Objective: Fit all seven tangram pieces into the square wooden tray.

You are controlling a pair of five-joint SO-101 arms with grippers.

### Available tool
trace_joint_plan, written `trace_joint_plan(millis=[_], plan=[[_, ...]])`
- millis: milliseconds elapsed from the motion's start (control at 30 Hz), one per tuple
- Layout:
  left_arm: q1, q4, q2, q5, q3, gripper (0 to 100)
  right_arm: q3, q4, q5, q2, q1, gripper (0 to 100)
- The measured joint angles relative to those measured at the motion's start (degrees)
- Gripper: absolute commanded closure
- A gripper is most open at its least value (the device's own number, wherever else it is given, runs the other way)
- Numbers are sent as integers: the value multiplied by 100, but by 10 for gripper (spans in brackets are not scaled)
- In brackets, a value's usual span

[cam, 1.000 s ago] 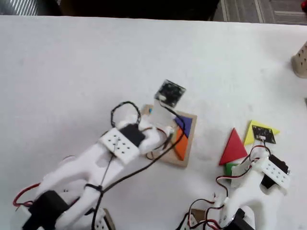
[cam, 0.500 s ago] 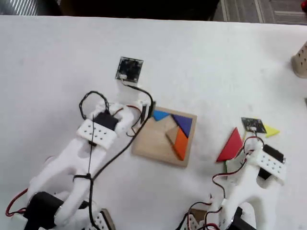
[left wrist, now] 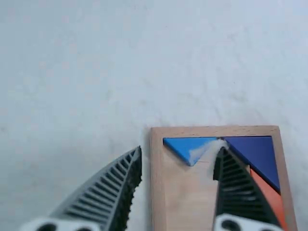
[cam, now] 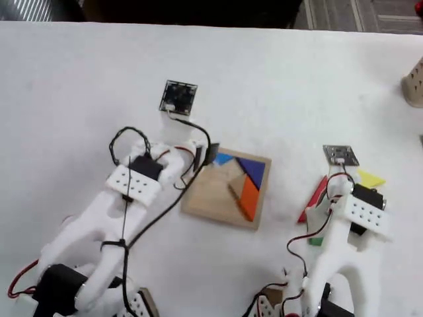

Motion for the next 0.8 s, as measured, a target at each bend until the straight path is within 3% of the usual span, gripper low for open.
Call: trace_joint_plan(millis=[100,333,800], plan=[[0,0,0,0,0,749,246,-255,-114,0,-26,754],[0,0,0,0,0,749,747,-941,-255,0,-18,787],[0,0,0,0,0,749,738,-1327,-264,378,-9,815]])
